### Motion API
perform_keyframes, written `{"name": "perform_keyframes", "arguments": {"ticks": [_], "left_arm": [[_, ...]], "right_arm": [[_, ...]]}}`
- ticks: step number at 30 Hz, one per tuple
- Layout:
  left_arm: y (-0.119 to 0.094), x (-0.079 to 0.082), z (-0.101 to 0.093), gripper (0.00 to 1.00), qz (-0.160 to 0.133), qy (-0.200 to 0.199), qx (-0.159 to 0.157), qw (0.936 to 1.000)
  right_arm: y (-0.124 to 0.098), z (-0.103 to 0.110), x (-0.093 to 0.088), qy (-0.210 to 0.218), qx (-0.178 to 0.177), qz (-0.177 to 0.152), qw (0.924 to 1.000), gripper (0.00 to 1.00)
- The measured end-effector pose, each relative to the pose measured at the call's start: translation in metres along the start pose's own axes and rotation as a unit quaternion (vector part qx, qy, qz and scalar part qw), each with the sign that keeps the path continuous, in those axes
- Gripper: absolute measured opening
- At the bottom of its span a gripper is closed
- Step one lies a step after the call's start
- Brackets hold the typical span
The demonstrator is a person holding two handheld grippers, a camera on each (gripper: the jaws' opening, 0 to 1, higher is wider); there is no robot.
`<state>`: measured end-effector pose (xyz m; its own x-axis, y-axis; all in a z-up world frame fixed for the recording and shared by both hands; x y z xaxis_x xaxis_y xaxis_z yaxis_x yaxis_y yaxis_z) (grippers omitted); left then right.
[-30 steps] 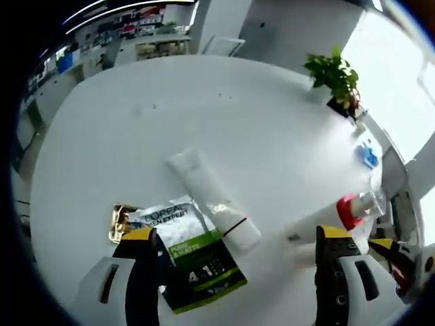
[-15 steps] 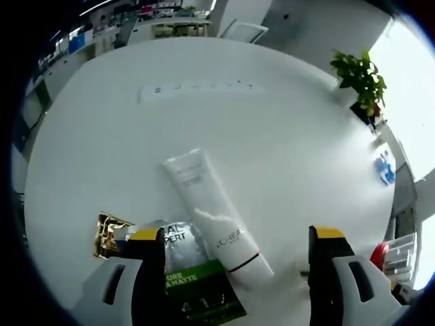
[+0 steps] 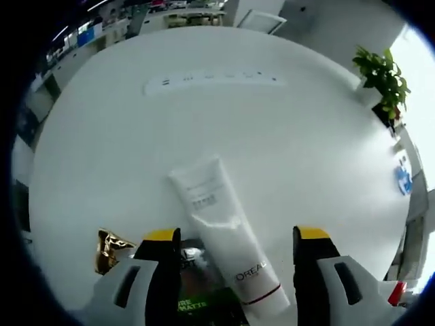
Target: Arrange the skincare products in the storage area until every visible bottle or jar stands upright without overlapping.
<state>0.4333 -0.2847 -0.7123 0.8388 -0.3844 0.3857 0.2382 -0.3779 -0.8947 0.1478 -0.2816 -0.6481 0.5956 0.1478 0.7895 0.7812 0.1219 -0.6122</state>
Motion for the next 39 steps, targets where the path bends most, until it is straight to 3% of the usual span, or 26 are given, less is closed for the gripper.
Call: {"name": "perform_keyframes", "arguments": {"ticks": [7,11,14,15,22,34,39], "left_arm": [[0.008,-0.004,0.003,0.51,0.012,0.011,0.018,0.9997],[0.01,0.001,0.003,0.47,0.005,0.017,0.028,0.9995],[0.011,0.004,0.011,0.4,0.007,0.057,0.05,0.9971],[0.012,0.003,0.007,0.4,0.004,0.048,0.045,0.9979],[0.013,0.001,-0.005,0.3,0.006,0.125,0.021,0.9919],[0.014,0.002,-0.004,0.27,0.017,0.13,0.009,0.9914],[0.004,-0.002,-0.006,0.27,0.013,0.138,-0.004,0.9904]], "right_arm": [[0.001,0.001,-0.002,0.003,0.004,0.005,1.0,0.88],[0.001,0.001,-0.002,0.004,0.004,0.007,1.0,0.88],[0.001,0.001,-0.003,0.005,0.005,0.009,0.9999,0.87],[0.001,0.001,-0.003,0.005,0.005,0.009,0.9999,0.87],[0.002,0.0,-0.004,0.007,0.003,0.01,0.9999,0.87],[0.002,-0.002,-0.004,0.009,-0.001,0.01,0.9999,0.86],[0.002,-0.001,-0.004,0.008,0.002,0.009,0.9999,0.86]]}}
Point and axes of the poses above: the point that each gripper's makers call its tool centre point, and the gripper's own axes: y roughly forward along the fingers, z roughly to its left, x roughly out of its top, the point moved 2 cm from there along -y, roughly backward along the fingers, and after that the axes turned 8 degrees about -y, right-handed, at the moved point
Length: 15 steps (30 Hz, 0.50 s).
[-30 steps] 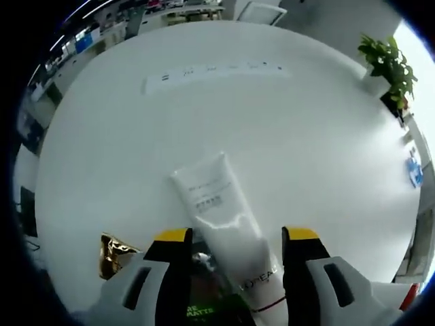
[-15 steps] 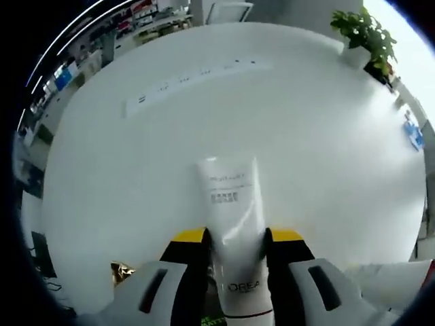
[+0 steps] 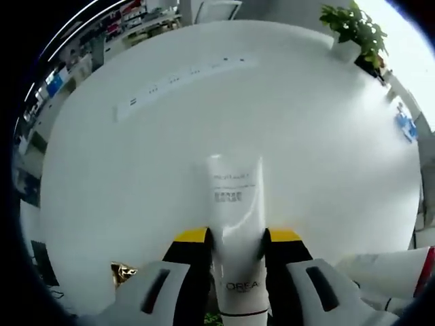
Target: Arrange the skincare products in the storage area until every visible bottle or jar stands upright without overlapping.
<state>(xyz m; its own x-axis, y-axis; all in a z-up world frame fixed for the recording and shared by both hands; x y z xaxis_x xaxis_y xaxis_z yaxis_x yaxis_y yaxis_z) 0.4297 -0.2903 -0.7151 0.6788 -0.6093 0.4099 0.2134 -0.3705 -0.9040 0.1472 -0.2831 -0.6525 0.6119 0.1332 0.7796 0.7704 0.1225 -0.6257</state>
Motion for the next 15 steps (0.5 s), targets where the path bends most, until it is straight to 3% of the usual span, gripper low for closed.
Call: {"name": "perform_keyframes", "arguments": {"ticks": [4,9,11,15], "left_arm": [[-0.008,0.007,-0.003,0.26,-0.032,0.004,-0.025,0.9992],[-0.024,-0.002,-0.005,0.26,-0.051,0.009,-0.04,0.9978],[-0.032,-0.004,-0.007,0.26,-0.072,0.017,-0.052,0.996],[-0.053,-0.007,-0.02,0.26,-0.123,0.062,-0.098,0.9856]], "right_arm": [[0.0,0.002,0.001,-0.005,0.003,-0.001,1.0,0.86],[0.0,0.004,0.002,-0.012,0.005,-0.002,0.9999,0.86],[0.0,0.004,0.002,-0.014,0.005,-0.003,0.9999,0.86],[-0.001,0.003,0.004,-0.015,0.003,-0.008,0.9998,0.86]]}}
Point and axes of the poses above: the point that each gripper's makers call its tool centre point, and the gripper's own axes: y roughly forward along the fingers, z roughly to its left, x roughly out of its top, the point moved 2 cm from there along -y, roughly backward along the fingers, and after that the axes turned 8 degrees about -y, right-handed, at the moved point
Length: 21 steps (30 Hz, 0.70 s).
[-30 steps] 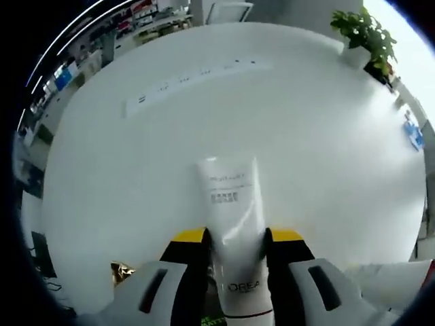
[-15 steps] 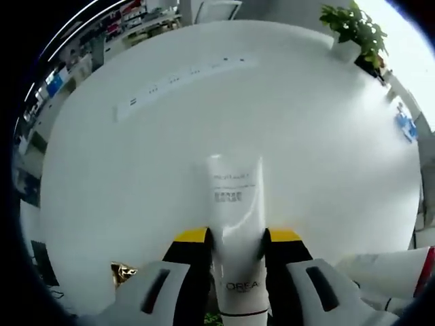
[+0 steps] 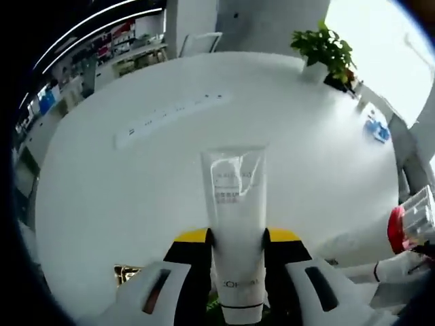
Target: Arrange the skincare products in the storage area until every visible bottle or jar stands upright without overlapping.
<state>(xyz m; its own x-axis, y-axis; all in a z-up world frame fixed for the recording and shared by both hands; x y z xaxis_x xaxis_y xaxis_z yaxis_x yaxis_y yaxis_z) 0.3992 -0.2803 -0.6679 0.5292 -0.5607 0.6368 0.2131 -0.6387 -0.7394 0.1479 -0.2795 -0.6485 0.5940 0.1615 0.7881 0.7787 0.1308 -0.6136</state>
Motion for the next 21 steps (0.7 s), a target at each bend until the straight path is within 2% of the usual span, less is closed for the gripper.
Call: {"name": "perform_keyframes", "arguments": {"ticks": [6,12,15,18,21], "left_arm": [[-0.024,-0.012,-0.007,0.26,-0.02,-0.009,-0.009,0.9997],[-0.041,-0.02,-0.014,0.26,-0.035,-0.003,-0.015,0.9992],[-0.048,-0.023,-0.019,0.26,-0.042,0.005,-0.018,0.999],[-0.054,-0.028,-0.024,0.26,-0.046,0.015,-0.02,0.9986],[-0.06,-0.034,-0.028,0.26,-0.052,0.021,-0.02,0.9982]], "right_arm": [[-0.003,-0.002,0.004,0.021,0.004,-0.017,0.9996,0.86],[-0.002,0.003,0.009,0.005,0.014,-0.024,0.9996,0.86],[-0.006,0.003,0.014,0.013,0.02,-0.034,0.9991,0.85],[-0.011,-0.001,0.019,0.039,0.015,-0.05,0.9979,0.82],[-0.02,-0.004,0.026,0.085,0.01,-0.077,0.9933,0.8]]}}
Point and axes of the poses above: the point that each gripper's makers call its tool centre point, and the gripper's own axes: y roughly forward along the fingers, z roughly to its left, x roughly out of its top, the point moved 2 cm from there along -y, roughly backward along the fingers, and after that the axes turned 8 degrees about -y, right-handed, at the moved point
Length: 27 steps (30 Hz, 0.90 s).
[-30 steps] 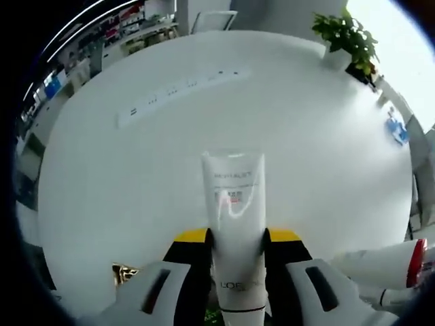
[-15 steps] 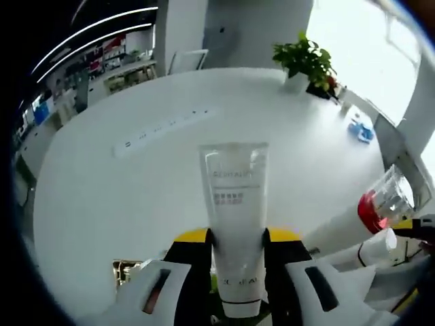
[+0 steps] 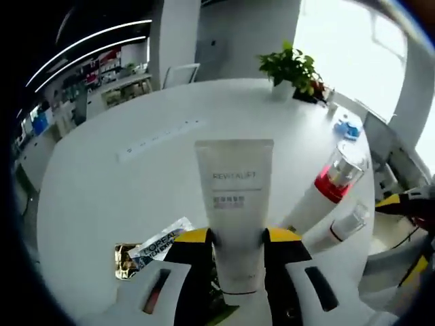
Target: Arrange the skincare products in the storage area until every visible bottle or jar stands upright without overlapping.
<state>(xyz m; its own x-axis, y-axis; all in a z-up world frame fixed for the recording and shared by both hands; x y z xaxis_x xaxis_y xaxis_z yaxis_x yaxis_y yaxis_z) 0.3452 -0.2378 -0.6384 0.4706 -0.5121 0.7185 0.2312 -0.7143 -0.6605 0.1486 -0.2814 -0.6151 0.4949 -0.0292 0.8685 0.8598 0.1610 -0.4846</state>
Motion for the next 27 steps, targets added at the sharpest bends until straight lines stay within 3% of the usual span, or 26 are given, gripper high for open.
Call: {"name": "perform_keyframes", "arguments": {"ticks": [8,11,16,20,25,27], "left_arm": [[-0.023,-0.019,-0.015,0.26,-0.023,0.004,-0.003,0.9997],[-0.031,-0.027,-0.019,0.26,-0.03,0.017,0.008,0.9994],[-0.044,-0.041,-0.031,0.26,-0.039,0.03,0.005,0.9988],[-0.05,-0.046,-0.035,0.26,-0.045,0.026,0.001,0.9986],[-0.062,-0.057,-0.042,0.26,-0.058,0.016,0.004,0.9982],[-0.067,-0.062,-0.044,0.26,-0.061,0.015,0.007,0.998]], "right_arm": [[-0.007,0.007,0.023,0.017,0.011,-0.028,0.9994,0.71],[0.0,0.02,0.046,0.031,0.04,-0.059,0.997,0.67],[0.025,0.035,0.067,0.034,0.073,-0.07,0.9943,0.65],[0.057,0.041,0.069,0.05,0.092,-0.057,0.9929,0.6],[0.081,0.048,0.066,0.073,0.101,-0.05,0.9909,0.51],[0.087,0.052,0.06,0.077,0.104,-0.03,0.9911,0.48]]}}
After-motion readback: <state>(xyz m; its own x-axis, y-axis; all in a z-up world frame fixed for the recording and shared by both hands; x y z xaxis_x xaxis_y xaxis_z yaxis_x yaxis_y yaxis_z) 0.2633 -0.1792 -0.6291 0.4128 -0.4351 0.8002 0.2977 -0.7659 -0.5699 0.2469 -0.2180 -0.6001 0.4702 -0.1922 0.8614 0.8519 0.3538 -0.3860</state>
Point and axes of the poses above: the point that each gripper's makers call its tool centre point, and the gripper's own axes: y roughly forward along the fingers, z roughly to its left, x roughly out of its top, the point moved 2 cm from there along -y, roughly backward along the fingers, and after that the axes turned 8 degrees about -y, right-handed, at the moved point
